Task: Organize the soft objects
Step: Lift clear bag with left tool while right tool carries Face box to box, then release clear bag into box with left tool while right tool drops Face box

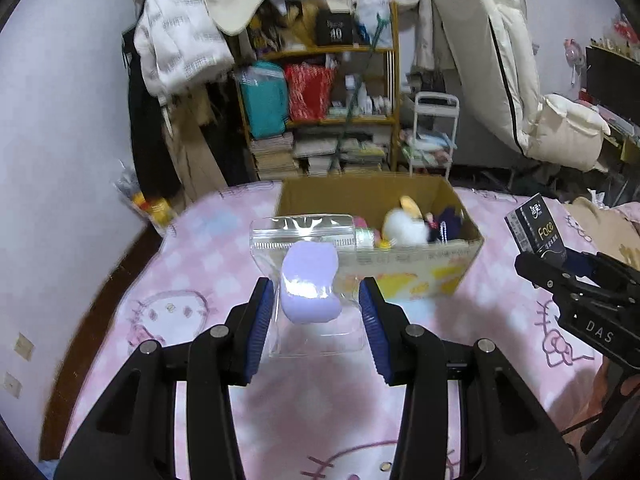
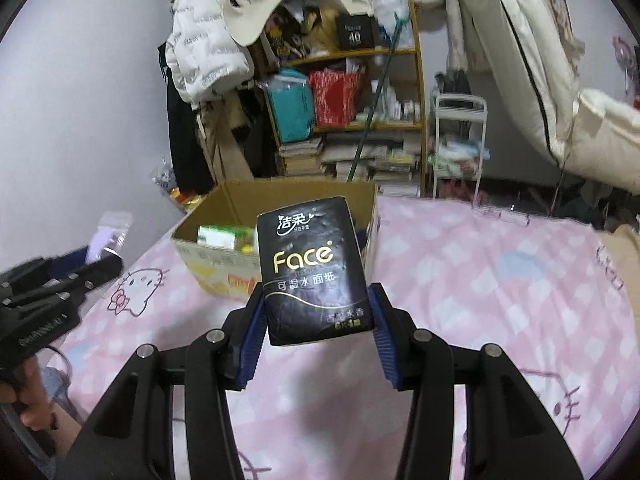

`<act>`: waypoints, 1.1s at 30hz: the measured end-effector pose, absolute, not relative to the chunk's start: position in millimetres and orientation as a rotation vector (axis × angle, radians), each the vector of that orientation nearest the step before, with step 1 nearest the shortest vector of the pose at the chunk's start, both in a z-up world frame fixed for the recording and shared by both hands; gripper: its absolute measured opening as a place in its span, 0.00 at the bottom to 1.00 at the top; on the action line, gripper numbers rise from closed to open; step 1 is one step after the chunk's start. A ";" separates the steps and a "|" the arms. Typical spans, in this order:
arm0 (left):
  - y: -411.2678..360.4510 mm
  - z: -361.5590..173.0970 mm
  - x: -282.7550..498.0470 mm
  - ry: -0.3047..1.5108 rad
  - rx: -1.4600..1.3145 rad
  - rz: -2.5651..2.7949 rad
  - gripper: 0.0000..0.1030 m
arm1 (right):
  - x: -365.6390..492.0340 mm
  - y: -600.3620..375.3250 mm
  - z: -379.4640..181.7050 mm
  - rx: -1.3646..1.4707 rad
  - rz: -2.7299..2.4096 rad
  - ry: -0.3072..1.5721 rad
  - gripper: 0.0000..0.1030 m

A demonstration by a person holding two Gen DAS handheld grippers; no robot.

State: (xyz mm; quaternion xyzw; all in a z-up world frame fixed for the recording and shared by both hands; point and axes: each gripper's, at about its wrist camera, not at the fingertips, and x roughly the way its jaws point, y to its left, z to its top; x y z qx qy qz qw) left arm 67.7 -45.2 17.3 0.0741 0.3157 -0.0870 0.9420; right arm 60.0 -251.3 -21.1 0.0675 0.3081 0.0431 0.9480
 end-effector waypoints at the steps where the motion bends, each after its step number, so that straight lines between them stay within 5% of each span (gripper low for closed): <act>1: -45.5 22.5 67.3 0.632 0.152 -0.173 0.42 | 61.2 -251.4 -17.3 0.135 0.089 0.617 0.50; 20: -44.5 93.8 141.6 0.434 0.135 -0.162 0.42 | 126.2 -243.5 51.6 0.053 0.111 0.457 0.50; 33: -53.1 42.5 182.7 0.473 0.149 -0.225 0.42 | 176.4 -226.4 9.5 0.010 0.185 0.503 0.50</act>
